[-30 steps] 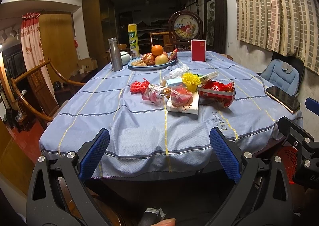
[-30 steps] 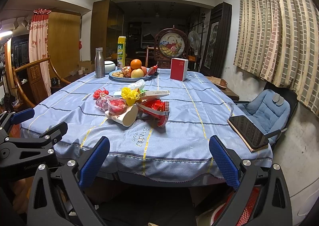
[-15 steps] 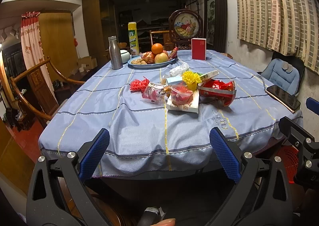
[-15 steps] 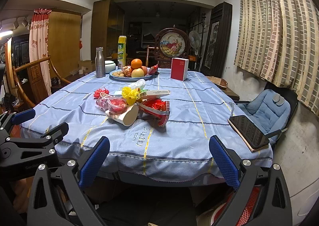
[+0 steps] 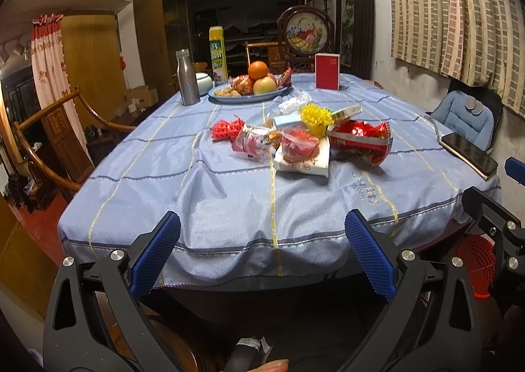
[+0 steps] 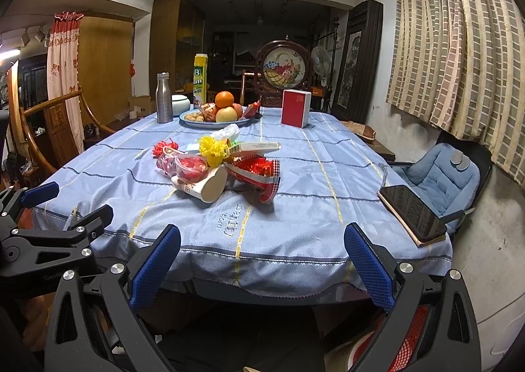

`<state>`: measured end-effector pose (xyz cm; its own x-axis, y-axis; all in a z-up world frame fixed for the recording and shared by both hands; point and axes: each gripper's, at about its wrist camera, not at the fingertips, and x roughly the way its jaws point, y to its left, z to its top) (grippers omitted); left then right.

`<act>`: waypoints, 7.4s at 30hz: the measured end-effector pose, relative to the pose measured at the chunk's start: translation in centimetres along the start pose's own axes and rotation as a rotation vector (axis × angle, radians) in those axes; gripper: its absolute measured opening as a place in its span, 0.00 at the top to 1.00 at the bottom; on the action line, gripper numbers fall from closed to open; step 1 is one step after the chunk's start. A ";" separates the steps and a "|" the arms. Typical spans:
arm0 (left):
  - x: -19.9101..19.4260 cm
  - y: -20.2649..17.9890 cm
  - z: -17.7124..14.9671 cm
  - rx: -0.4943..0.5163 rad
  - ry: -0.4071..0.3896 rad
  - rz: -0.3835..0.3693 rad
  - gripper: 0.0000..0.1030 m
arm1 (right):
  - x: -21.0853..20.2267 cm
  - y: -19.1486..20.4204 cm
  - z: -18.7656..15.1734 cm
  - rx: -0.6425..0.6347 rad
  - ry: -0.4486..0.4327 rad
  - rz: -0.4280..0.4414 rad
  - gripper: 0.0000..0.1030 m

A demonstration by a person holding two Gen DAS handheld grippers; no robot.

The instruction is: Collect trash

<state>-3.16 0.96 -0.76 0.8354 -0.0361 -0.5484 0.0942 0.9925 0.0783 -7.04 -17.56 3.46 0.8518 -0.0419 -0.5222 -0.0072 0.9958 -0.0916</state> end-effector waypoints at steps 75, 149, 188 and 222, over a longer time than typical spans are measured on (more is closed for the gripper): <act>19.1 -1.4 8.5 0.019 0.166 -0.252 0.07 | 19.0 -7.0 4.0 0.181 0.112 0.298 0.74; 8.7 -41.9 -2.2 0.648 0.308 -0.874 0.12 | 1.0 -38.3 -22.8 0.793 0.172 -0.368 0.30; 11.3 -10.1 5.2 0.109 0.034 -0.266 0.07 | 5.6 -15.6 -4.1 0.266 0.081 0.021 0.08; 20.3 -0.5 6.4 -0.192 0.256 -0.413 0.07 | 25.5 -3.0 6.1 0.003 0.355 0.173 0.06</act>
<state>17.23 -1.00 -6.65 0.5884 -0.4234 -0.6888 0.2671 0.9059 -0.3287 17.88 -21.11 -4.36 0.6044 0.1012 -0.7902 -0.1324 0.9909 0.0257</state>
